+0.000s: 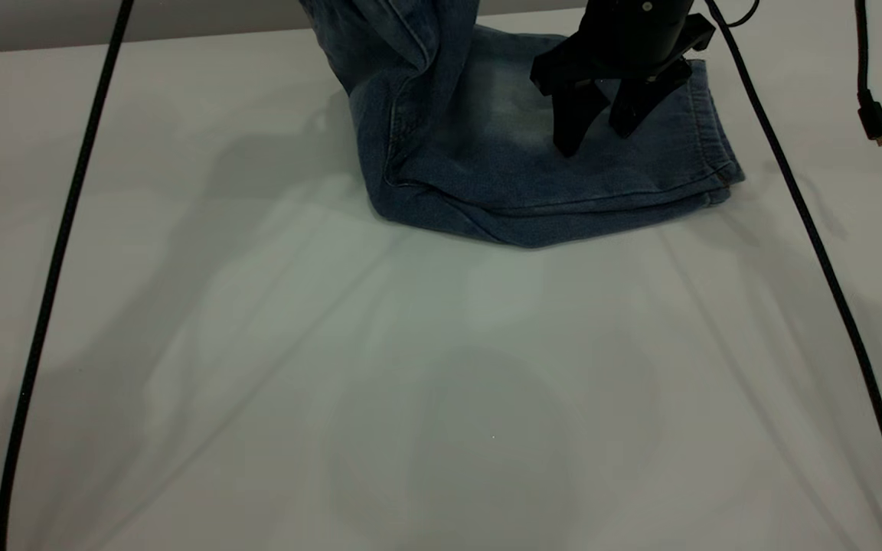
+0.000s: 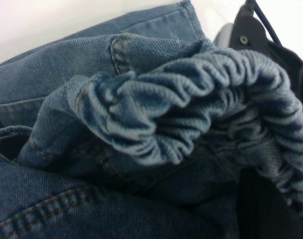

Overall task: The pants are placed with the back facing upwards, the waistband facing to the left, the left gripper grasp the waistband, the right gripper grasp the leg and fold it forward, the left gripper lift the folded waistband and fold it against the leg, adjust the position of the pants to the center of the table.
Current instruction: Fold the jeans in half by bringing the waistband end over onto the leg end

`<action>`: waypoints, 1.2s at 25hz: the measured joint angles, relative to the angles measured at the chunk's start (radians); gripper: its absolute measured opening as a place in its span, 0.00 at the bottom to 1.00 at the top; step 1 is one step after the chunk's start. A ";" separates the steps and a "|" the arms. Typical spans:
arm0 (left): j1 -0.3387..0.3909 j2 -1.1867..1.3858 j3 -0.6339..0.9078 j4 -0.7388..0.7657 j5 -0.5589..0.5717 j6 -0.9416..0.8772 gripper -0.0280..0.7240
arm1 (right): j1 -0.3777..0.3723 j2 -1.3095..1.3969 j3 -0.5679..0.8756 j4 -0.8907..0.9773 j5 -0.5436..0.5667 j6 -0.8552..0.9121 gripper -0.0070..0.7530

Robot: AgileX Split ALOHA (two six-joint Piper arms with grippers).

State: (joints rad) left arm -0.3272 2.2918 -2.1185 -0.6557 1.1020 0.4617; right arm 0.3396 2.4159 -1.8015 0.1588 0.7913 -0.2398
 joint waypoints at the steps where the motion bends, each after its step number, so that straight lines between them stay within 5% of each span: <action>1: -0.003 0.000 0.000 0.000 -0.002 0.000 0.14 | 0.000 -0.002 -0.015 -0.003 0.014 0.000 0.57; 12: -0.045 0.001 0.000 0.003 -0.008 0.001 0.14 | -0.024 -0.003 -0.338 -0.123 0.271 0.076 0.57; 22: -0.090 0.005 0.000 0.001 -0.048 0.031 0.14 | -0.208 -0.004 -0.521 -0.186 0.432 0.108 0.57; 30: -0.153 0.065 0.000 -0.010 -0.178 0.073 0.14 | -0.312 -0.004 -0.647 -0.178 0.433 0.108 0.57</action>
State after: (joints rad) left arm -0.4801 2.3570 -2.1185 -0.6661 0.9242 0.5348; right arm 0.0276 2.4122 -2.4485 -0.0192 1.2239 -0.1315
